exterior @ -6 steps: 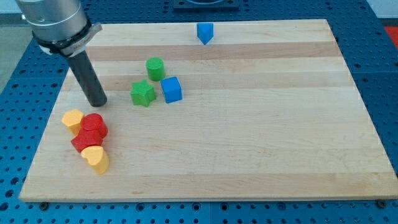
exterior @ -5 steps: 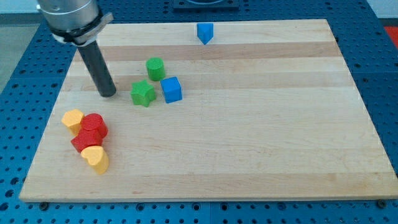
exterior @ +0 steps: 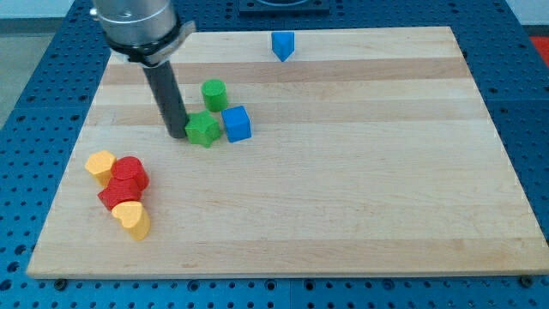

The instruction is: Slide green star and blue cube towards right side

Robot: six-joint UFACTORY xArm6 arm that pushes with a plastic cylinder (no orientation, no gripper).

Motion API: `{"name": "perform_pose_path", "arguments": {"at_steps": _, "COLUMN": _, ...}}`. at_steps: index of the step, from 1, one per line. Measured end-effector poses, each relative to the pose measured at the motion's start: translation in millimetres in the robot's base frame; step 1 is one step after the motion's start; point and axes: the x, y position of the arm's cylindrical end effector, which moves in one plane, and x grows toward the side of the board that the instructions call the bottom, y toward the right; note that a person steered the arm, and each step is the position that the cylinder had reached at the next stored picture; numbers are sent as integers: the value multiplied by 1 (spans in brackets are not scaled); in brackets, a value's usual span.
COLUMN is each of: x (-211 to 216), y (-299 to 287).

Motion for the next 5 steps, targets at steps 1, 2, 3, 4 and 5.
{"name": "perform_pose_path", "arguments": {"at_steps": 1, "x": 0, "y": 24}}
{"name": "perform_pose_path", "arguments": {"at_steps": 2, "x": 0, "y": 48}}
{"name": "perform_pose_path", "arguments": {"at_steps": 3, "x": -3, "y": 69}}
{"name": "perform_pose_path", "arguments": {"at_steps": 4, "x": -5, "y": 86}}
{"name": "perform_pose_path", "arguments": {"at_steps": 5, "x": -6, "y": 92}}
